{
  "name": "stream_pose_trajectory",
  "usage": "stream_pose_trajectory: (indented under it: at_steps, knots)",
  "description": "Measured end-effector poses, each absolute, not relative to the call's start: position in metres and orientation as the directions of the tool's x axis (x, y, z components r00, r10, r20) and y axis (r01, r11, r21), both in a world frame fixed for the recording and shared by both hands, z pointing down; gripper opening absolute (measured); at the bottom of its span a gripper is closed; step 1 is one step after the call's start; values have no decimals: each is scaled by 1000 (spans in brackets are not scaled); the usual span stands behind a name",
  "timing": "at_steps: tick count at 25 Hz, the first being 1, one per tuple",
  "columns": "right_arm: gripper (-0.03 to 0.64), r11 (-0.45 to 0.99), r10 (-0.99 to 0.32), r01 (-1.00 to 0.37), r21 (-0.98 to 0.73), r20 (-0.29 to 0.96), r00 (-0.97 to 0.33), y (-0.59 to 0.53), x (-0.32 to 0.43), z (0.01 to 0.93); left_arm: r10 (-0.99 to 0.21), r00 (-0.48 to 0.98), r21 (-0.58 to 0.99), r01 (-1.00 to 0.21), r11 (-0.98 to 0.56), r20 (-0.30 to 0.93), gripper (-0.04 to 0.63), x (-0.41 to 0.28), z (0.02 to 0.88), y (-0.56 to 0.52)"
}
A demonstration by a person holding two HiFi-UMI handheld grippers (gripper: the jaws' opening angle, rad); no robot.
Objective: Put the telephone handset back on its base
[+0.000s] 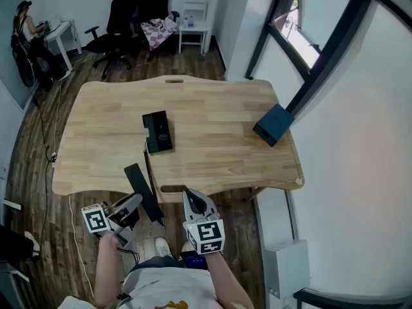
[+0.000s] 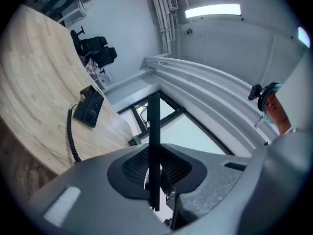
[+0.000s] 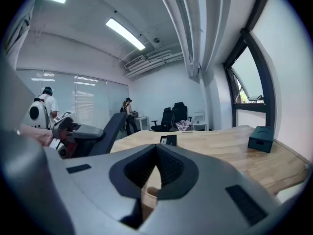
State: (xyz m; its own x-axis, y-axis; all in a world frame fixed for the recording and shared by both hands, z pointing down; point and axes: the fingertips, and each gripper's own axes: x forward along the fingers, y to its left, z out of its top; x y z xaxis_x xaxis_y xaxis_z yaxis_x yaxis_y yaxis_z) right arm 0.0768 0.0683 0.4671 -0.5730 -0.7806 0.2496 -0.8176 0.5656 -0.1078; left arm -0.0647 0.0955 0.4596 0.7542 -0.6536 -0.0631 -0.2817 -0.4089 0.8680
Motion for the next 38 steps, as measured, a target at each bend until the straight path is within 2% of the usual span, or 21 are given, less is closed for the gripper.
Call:
stream_pose_trajectory:
  at_steps: [14,26,38]
  knots:
    - [6,592,-758,-796,-126,251,-603,84,69,471,-609,790,861,-264,-434,-65,69,-57,452,116]
    - [6,589,-759,-796,-139,243,-604,91,87,467,-615,787,838,-304,-453,-47,69,-46,442,120]
    - [6,594,-762,-794,-128,226,-607,62,99,464,-611,789,835,-293,-466,-65,69,-36,436,86]
